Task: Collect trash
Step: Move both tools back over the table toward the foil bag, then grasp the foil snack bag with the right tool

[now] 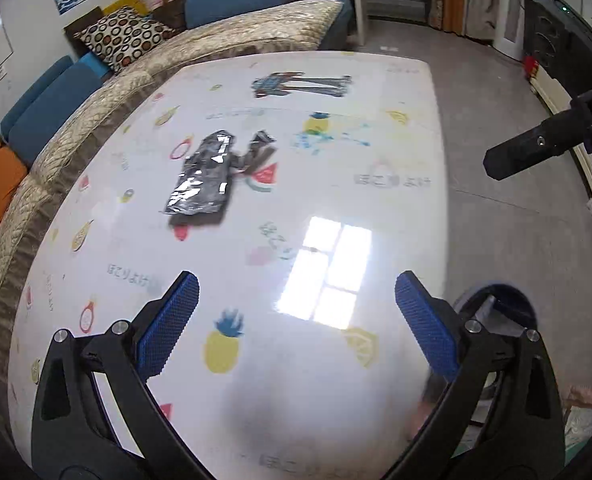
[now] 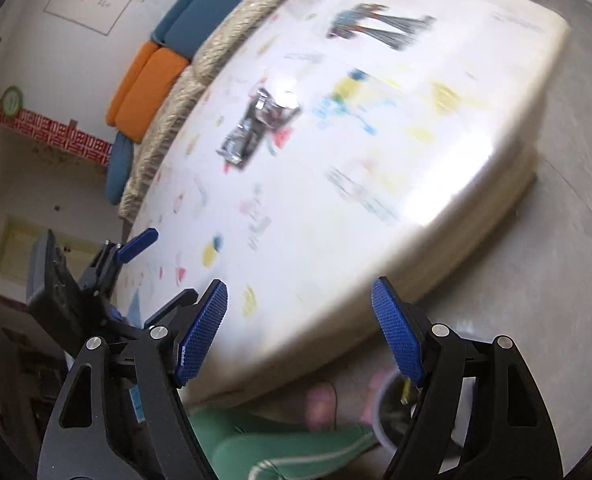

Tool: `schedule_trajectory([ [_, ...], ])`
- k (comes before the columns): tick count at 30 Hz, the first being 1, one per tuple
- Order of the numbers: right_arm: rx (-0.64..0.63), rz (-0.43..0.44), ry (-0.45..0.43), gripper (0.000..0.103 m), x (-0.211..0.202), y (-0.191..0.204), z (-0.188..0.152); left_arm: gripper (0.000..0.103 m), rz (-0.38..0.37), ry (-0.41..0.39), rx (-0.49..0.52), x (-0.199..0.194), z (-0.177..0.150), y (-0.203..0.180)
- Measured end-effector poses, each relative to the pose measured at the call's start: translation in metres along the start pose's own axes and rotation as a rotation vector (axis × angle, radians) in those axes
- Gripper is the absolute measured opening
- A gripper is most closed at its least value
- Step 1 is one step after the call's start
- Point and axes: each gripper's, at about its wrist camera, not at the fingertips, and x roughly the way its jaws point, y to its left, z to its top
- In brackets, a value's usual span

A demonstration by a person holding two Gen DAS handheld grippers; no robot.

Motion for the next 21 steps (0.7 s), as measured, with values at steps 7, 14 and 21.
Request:
schedule_trajectory([
  [7, -0.015, 0.011, 0.004, 0.075, 0.070, 0.054, 0.079, 0.096, 0.050, 0.004, -0.214, 0.031, 0.010, 0.095],
  [14, -0.032, -0.030, 0.020, 0.075, 0.130, 0.078, 0.127, 0.096, 0.104, 0.013, -0.306, 0.059, 0.006, 0.155],
  [21, -0.086, -0.165, -0.017, 0.074, 0.165, 0.087, 0.161, 0.096, 0.142, 0.024, -0.458, 0.084, 0.005, 0.210],
])
